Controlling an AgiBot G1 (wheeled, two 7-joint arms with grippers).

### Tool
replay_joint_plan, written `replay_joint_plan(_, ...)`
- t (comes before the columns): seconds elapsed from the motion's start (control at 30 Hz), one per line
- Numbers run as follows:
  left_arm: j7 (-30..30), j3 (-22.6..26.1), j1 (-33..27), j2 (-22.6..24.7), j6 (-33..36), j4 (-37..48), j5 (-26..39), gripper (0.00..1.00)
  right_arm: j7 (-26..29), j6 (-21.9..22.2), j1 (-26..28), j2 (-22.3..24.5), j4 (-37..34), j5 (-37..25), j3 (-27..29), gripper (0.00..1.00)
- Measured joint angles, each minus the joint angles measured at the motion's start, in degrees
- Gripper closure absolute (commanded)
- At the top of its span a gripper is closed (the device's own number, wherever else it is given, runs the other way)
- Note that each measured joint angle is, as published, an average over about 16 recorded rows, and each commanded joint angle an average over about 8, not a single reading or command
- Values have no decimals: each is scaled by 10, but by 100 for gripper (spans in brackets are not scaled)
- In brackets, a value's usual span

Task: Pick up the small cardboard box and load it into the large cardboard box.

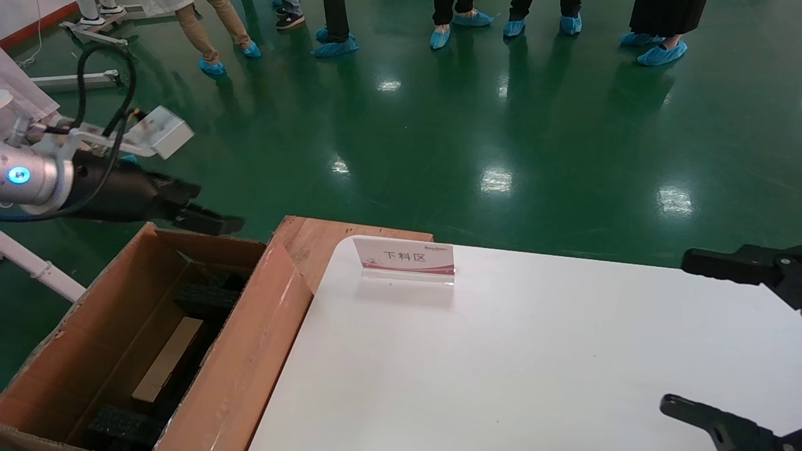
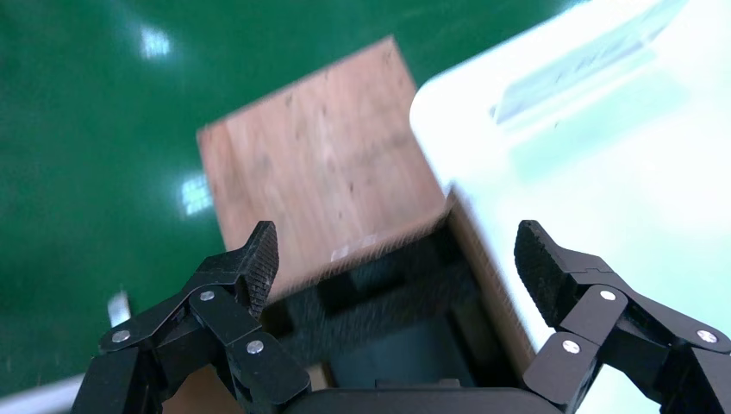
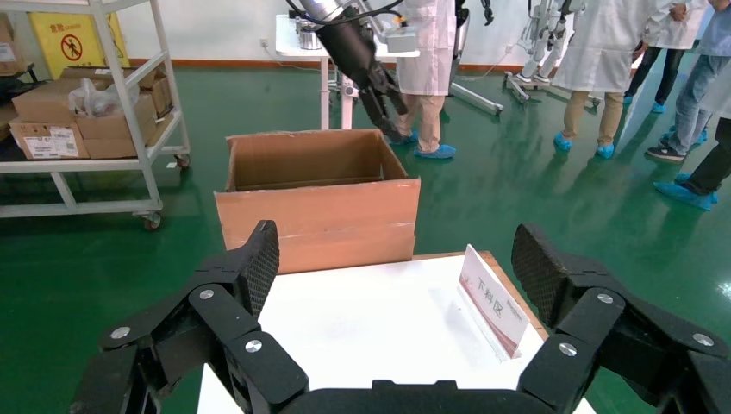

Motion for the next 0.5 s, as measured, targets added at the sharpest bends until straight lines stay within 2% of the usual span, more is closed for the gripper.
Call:
replay_joint_plan(0.27, 23, -41, 26, -5, -7, -29, -12, 0, 0, 0, 0, 0, 0, 0, 0, 0)
replay_joint_plan(0.5, 61, -130, 93, 7, 23, -35, -35, 0, 0, 0, 0, 0, 0, 0, 0, 0)
